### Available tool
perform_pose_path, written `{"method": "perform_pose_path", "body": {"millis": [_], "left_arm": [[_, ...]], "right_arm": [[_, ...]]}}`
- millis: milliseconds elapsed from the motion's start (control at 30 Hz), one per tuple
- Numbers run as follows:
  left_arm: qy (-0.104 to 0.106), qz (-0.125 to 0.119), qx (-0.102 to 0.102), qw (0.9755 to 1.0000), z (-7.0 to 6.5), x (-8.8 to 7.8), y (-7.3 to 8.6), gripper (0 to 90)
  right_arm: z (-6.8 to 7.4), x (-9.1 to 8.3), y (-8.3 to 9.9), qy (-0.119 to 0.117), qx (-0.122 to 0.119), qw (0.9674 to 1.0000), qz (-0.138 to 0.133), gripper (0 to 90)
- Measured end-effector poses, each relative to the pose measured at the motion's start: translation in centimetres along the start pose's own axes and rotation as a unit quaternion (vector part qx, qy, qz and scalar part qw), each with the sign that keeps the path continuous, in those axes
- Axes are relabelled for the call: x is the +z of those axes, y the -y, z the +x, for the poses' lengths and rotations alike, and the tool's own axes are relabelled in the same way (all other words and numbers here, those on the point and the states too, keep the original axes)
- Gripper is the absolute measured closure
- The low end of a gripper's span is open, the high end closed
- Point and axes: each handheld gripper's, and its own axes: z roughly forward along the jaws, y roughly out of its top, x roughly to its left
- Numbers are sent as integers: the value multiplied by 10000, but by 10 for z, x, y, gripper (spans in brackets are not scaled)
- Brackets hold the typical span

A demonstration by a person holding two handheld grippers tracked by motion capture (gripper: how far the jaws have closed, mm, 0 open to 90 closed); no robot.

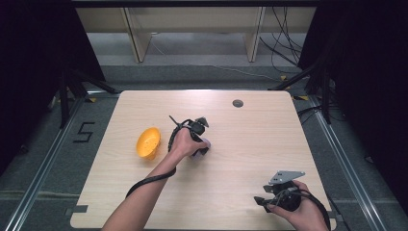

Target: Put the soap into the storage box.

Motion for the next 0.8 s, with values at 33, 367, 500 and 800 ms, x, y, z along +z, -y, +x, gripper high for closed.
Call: {"method": "perform_pose_path", "body": {"millis": [33,367,500,800], "left_arm": [[-1,-37,-62,10000,-1,1,0,352],[-46,13,-6,10000,-2,2,-3,369],[-53,54,6,10000,-2,3,-3,383],[-83,70,-181,9998,-5,7,-3,447]], "right_arm": [[1,0,0,-8,29,10000,6,442],[1,0,0,-15,52,10000,26,442],[0,0,0,-4,-1,10000,11,442],[0,-2,-1,-39,24,9999,107,442]]}}
